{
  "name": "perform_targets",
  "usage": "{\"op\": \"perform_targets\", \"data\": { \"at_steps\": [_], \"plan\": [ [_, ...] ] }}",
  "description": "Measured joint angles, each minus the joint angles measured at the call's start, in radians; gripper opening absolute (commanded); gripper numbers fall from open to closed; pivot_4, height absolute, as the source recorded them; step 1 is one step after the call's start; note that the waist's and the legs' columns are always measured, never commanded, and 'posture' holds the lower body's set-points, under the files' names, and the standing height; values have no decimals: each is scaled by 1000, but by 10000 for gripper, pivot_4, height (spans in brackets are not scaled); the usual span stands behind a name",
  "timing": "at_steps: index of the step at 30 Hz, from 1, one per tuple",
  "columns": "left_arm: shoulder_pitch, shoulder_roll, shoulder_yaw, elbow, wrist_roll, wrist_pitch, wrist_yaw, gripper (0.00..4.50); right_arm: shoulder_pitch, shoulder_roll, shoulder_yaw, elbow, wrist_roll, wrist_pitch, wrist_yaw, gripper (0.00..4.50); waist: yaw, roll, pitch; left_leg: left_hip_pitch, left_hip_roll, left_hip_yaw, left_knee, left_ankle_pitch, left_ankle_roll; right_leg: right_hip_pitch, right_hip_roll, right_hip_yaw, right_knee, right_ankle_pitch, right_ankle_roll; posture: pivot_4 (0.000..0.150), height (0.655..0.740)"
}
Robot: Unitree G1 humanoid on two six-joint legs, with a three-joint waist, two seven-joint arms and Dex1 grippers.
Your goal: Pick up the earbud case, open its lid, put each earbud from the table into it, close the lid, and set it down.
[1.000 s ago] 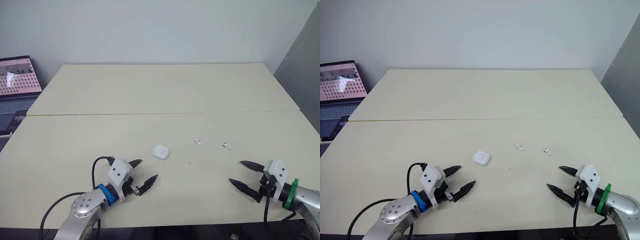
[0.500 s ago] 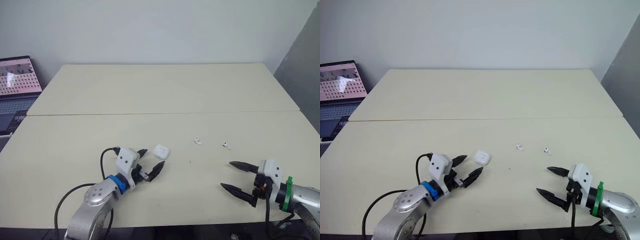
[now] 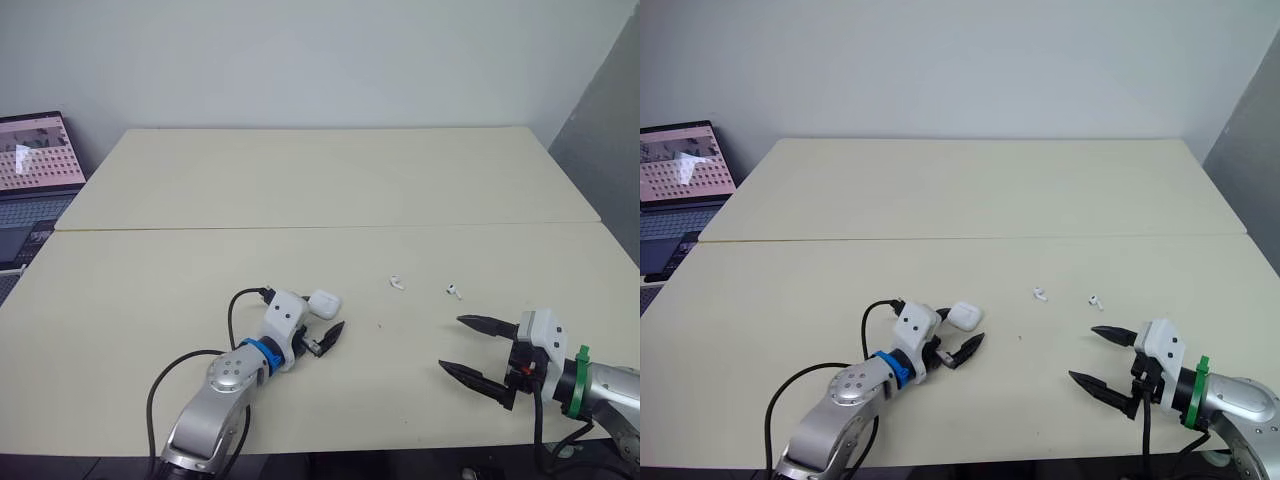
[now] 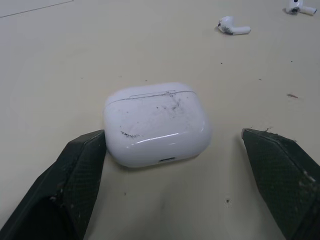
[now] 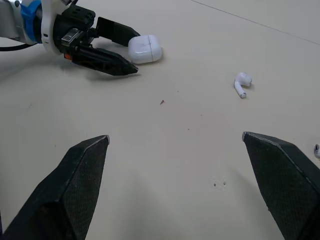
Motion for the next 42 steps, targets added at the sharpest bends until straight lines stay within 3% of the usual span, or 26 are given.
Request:
{"op": "perform_targets", "data": {
  "at_steps": [4,7,11,20,26,34,42],
  "plan": [
    [4,-24,-6,-1,15,2,32,45000,8,-8,-30,-19,16,10,-3,44739,0,0,0,0,0,0,0,0,0,0,0,0,0,0,0,1500,7400],
    [6,-36,-3,-1,16,5,44,39464,16,-11,-31,-19,25,18,-7,45000,0,0,0,1,0,0,0,0,0,1,0,0,0,0,0,1500,7400],
    [6,-42,2,1,16,6,59,27862,19,-16,-38,-22,26,20,-10,45000,0,0,0,1,0,0,0,0,0,1,0,0,0,0,0,1500,7400],
    [-20,-31,-6,38,17,-71,-10,27872,-19,9,-40,-35,67,66,-66,45000,0,-1,0,1,0,0,0,0,0,1,0,-1,0,0,0,1500,7400],
    [-123,-95,13,65,-94,-283,-147,27872,-147,102,4,-85,127,185,-235,45000,-1,-1,0,0,0,0,0,0,0,0,0,-1,0,0,0,1500,7400],
    [-257,-124,-70,305,-29,-547,-274,27872,-363,152,-27,-66,533,545,-519,45000,-3,-1,0,-2,-2,0,1,0,0,-1,1,-1,-1,0,0,1500,7400],
    [-299,-169,-131,396,-22,-660,-349,27872,-427,94,-56,33,983,693,-745,45000,-5,-1,0,-2,-1,0,1,0,0,-1,1,-1,0,0,0,1500,7400]
  ]
}}
